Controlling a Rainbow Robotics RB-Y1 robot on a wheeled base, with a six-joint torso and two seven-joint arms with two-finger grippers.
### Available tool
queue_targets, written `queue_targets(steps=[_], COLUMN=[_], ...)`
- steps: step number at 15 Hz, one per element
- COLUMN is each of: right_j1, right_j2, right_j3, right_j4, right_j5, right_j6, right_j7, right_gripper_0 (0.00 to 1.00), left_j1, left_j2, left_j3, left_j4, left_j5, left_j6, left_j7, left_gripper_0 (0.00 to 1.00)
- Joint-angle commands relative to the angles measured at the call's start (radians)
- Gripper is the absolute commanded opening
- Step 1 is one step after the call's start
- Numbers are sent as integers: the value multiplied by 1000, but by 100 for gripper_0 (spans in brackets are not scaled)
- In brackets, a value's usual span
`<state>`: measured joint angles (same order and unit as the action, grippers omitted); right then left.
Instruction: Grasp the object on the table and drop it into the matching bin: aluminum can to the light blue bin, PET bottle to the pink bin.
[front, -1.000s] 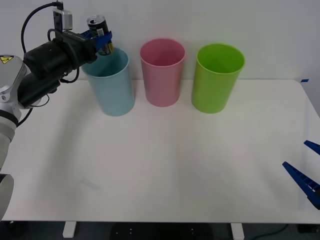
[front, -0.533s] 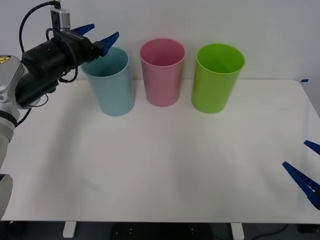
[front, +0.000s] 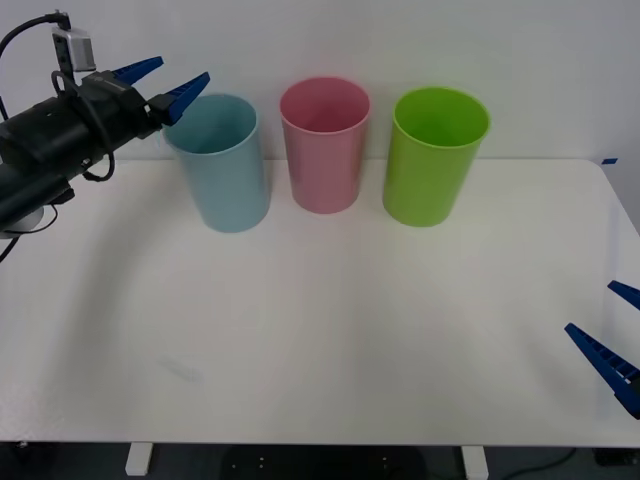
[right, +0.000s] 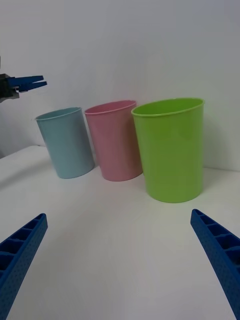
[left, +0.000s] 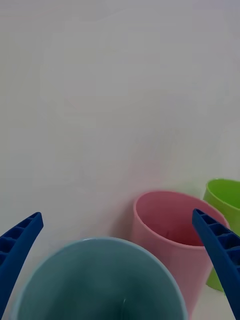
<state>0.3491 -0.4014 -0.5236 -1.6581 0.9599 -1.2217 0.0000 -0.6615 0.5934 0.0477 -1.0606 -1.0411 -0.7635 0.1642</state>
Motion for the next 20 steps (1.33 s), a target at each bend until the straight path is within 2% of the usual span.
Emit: queue_targets(steps=[1, 4, 7, 9, 12, 15, 20], right_j1=[0, 0, 0, 0, 0, 0, 0], right_j2=[0, 0, 0, 0, 0, 0, 0], right_j3=[0, 0, 0, 0, 0, 0, 0], right_j4=[0, 0, 0, 0, 0, 0, 0], right_j5=[0, 0, 0, 0, 0, 0, 0], right_j6=[0, 0, 0, 0, 0, 0, 0], right_j7=[0, 0, 0, 0, 0, 0, 0], right_gripper_0=[100, 100, 100, 100, 100, 100, 100], left_j1=[91, 204, 316, 401, 514, 626, 750], left_j2=[49, 112, 135, 152, 152, 152, 152], left_j3=[4, 35, 124, 170, 279, 366, 397], left_j4=[-79, -148, -190, -239, -276, -325, -343], left_j5=[67, 113, 113, 113, 92, 67, 72], left_j6=[-13, -54, -151, -171, -270, -318, -347], left_j7=[-11, -32, -60, -75, -103, -124, -232], left_gripper_0=[100, 100, 100, 100, 100, 100, 100])
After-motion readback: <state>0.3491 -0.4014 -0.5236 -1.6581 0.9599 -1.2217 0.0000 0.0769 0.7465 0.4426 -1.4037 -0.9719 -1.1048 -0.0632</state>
